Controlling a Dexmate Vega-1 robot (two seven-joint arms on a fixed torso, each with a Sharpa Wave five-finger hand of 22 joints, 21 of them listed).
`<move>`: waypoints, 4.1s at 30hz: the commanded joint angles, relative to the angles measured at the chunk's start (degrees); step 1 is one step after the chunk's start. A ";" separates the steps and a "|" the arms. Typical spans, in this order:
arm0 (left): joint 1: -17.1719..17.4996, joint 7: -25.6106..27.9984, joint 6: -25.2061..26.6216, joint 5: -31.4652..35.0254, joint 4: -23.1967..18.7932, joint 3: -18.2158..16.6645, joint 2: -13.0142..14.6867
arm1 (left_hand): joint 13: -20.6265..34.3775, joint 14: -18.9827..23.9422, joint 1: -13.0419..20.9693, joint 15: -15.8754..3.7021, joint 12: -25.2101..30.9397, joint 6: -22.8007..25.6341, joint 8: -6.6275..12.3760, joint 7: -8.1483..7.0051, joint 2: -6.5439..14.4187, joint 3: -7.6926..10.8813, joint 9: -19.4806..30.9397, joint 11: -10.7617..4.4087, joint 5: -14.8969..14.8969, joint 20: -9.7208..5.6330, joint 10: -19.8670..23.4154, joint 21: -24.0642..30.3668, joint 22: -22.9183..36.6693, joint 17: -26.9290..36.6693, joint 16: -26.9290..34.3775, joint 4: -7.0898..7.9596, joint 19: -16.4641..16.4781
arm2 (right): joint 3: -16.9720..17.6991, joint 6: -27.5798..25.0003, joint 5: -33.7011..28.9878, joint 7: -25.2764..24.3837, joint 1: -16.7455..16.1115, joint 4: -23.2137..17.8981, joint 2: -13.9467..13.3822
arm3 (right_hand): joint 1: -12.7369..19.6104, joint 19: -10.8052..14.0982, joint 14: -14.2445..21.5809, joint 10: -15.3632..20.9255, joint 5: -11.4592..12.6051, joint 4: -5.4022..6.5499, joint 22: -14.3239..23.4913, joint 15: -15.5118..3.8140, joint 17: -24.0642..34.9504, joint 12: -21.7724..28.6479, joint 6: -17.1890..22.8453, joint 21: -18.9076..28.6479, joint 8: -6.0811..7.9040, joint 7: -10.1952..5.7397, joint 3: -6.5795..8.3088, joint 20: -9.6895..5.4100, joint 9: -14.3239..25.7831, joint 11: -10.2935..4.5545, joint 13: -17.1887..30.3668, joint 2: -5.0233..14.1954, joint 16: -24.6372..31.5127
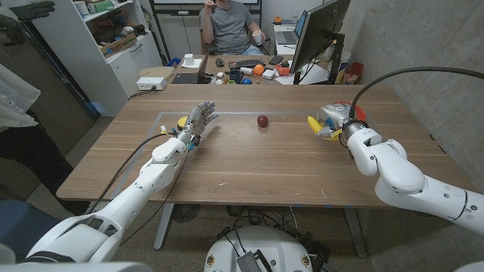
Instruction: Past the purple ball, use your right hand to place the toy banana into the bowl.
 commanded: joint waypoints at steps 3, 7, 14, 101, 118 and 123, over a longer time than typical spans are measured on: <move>1.61 0.86 0.06 -0.27 -1.98 -0.57 0.67 | 0.10 -0.10 -0.61 0.26 -0.04 0.00 -0.12 0.20 6.17 -0.22 0.25 0.30 0.25 0.27 -0.06 -0.12 0.20 0.16 -0.08 0.03 0.34 | 0.42 6.85 -5.28 2.80 3.64 7.91 5.41 | 15.47 0.21 2.13 -0.16 0.47 1.41 0.17 -6.52 0.08 0.32 5.53 0.62 0.45 -4.73 1.98 -6.67 0.29 -0.28 0.00 15.22 -0.91; 1.98 1.09 -0.02 -0.19 -2.69 -0.69 0.95 | 0.10 -0.09 -0.62 0.26 -0.04 0.00 -0.12 0.19 6.17 -0.25 0.25 0.31 0.25 0.31 -0.07 -0.18 0.20 0.16 -0.08 0.03 0.33 | 0.20 7.50 -7.32 3.66 4.66 10.22 6.29 | 15.23 -1.53 1.33 -0.26 0.52 1.55 0.07 -6.57 -0.30 0.43 6.25 0.55 0.71 -4.85 1.98 -6.61 0.39 -0.33 0.15 15.11 -2.07; 2.33 1.21 -0.09 -0.35 -3.02 -0.84 1.00 | 0.10 -0.11 -0.64 0.28 -0.04 0.01 -0.12 0.19 6.15 -0.29 0.25 0.33 0.26 0.32 -0.05 -0.26 0.21 0.15 -0.10 0.04 0.35 | -0.04 8.95 -10.23 4.33 6.20 13.62 7.36 | 15.28 -2.08 1.51 -0.47 0.61 1.48 0.00 -6.63 -0.08 0.34 6.60 0.98 0.83 -4.74 2.05 -6.61 0.48 -0.48 0.06 15.03 -2.48; 8.98 8.50 1.35 1.13 -12.84 -2.25 3.65 | 0.10 -0.10 -0.92 0.14 -0.01 0.12 -0.11 0.11 5.96 -1.03 0.25 0.29 0.28 0.27 0.01 -1.11 0.26 0.12 -0.24 0.09 0.61 | -7.37 11.04 -11.45 -4.09 23.86 45.26 16.35 | 14.57 -9.49 1.34 0.76 1.14 1.29 -1.16 -6.72 0.32 0.10 9.12 2.68 1.30 -5.47 2.08 -6.24 0.95 -0.43 -0.22 14.26 -7.65; 10.84 10.78 2.13 1.50 -15.65 -2.88 4.43 | 0.10 -0.08 -0.96 0.14 -0.01 0.14 -0.11 0.11 5.96 -1.18 0.25 0.29 0.30 0.24 0.01 -1.28 0.27 0.11 -0.27 0.09 0.71 | -10.61 10.90 -6.98 -5.09 27.69 51.41 18.22 | 14.51 -9.53 1.89 1.11 1.23 1.25 -1.18 -6.69 0.71 0.01 9.14 3.29 1.18 -5.49 2.08 -6.21 1.02 -0.34 -0.33 14.28 -8.02; 10.93 11.06 2.51 1.63 -15.96 -2.78 4.50 | 0.10 -0.12 -0.97 0.11 -0.01 0.14 -0.11 0.09 5.96 -1.23 0.25 0.31 0.30 0.26 0.03 -1.33 0.27 0.10 -0.29 0.08 0.73 | -10.94 11.58 -5.12 -5.41 28.24 51.73 18.04 | 14.51 -9.54 2.04 1.17 1.26 1.22 -1.19 -6.71 0.74 -0.01 9.24 3.47 1.18 -5.45 2.09 -6.22 1.04 -0.43 -0.31 14.28 -8.20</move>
